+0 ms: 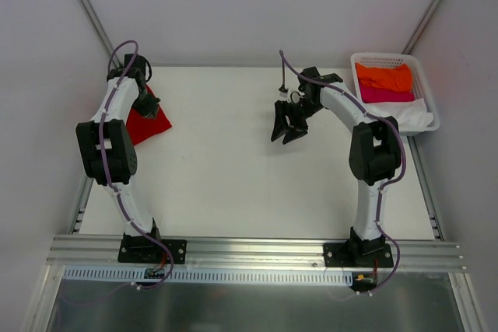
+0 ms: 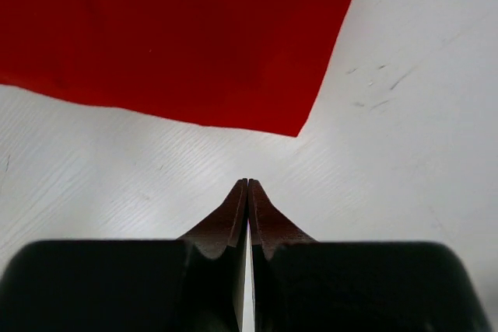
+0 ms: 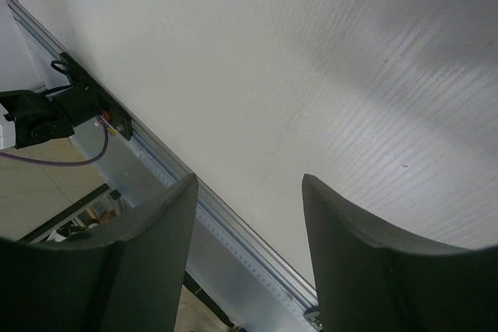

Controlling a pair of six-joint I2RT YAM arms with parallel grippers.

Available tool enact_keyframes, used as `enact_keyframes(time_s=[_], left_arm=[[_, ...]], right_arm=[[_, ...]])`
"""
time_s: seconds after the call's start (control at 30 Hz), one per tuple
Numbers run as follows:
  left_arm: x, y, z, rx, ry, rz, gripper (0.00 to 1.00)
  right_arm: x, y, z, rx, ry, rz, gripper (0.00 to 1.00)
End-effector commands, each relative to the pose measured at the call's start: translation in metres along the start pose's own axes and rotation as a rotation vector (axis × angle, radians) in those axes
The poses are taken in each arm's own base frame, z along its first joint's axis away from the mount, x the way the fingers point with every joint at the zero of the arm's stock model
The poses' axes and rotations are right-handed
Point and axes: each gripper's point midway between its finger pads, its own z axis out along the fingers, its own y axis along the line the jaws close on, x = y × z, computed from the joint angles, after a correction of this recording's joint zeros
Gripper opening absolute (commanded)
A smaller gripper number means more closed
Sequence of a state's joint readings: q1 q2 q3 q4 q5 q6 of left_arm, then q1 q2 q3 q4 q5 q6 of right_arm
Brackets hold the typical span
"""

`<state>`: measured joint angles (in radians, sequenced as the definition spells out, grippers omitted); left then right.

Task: Fold and stack the t-shirts
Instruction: Put the neatly folded tshirt into the corner of the board with the left arm

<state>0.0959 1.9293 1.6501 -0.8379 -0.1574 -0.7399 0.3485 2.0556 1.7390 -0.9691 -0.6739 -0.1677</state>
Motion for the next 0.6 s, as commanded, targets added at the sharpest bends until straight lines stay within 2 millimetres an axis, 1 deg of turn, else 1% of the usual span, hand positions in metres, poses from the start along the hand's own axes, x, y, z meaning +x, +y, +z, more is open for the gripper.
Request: enact_keyframes(time_s=[0.0,0.07,0.1,0.13,0.17,0.27,0.3,0.33,0.37,0.43,0.47,0.53,0.57], left_arm=[[-0.02,-0.007,0.004,0.044,-0.018,-0.017,0.0],[-0.022,-0.009,0.016,0.062,-0.005,-0.033,0.0],[-0.02,-0.01,0.025,0.067,0.01,-0.033,0.0],[-0.025,-0.009,0.029,0.07,0.009,-0.044,0.0],[-0.03,-0.012,0.036,0.084,-0.003,-0.043,0.0],[-0.043,-0.019,0.041,0.103,-0.031,-0.031,0.0],[-0.046,-0.022,0.048,0.108,-0.023,-0.029,0.0],[-0.044,-0.026,0.05,0.128,-0.002,-0.029,0.0],[-0.043,-0.024,0.062,0.121,0.023,-0.031,0.0],[-0.043,-0.027,0.067,0.129,0.035,-0.03,0.0],[-0.04,-0.024,0.075,0.117,0.049,-0.03,0.0],[-0.03,-0.022,0.079,0.12,0.087,-0.028,0.0],[-0.027,-0.02,0.077,0.115,0.092,-0.038,0.0]], right_arm=[[-0.002,0.009,-0.007,-0.025,-0.008,-0.025,0.59],[-0.003,0.009,-0.007,-0.027,-0.008,-0.027,0.6],[-0.003,0.01,-0.007,-0.027,-0.008,-0.025,0.59],[-0.003,0.009,-0.008,-0.026,-0.009,-0.026,0.59],[-0.003,0.011,-0.008,-0.027,-0.012,-0.03,0.6],[-0.003,0.011,-0.01,-0.027,-0.015,-0.027,0.6],[-0.003,0.011,-0.011,-0.027,-0.016,-0.026,0.6],[-0.002,0.01,-0.012,-0.026,-0.016,-0.023,0.6],[-0.003,0.011,-0.012,-0.028,-0.017,-0.024,0.6],[-0.002,0.012,-0.013,-0.031,-0.018,-0.025,0.59],[-0.002,0.012,-0.013,-0.034,-0.014,-0.021,0.6],[-0.002,0.012,-0.012,-0.034,-0.013,-0.017,0.6],[-0.002,0.012,-0.012,-0.035,-0.01,-0.013,0.6]])
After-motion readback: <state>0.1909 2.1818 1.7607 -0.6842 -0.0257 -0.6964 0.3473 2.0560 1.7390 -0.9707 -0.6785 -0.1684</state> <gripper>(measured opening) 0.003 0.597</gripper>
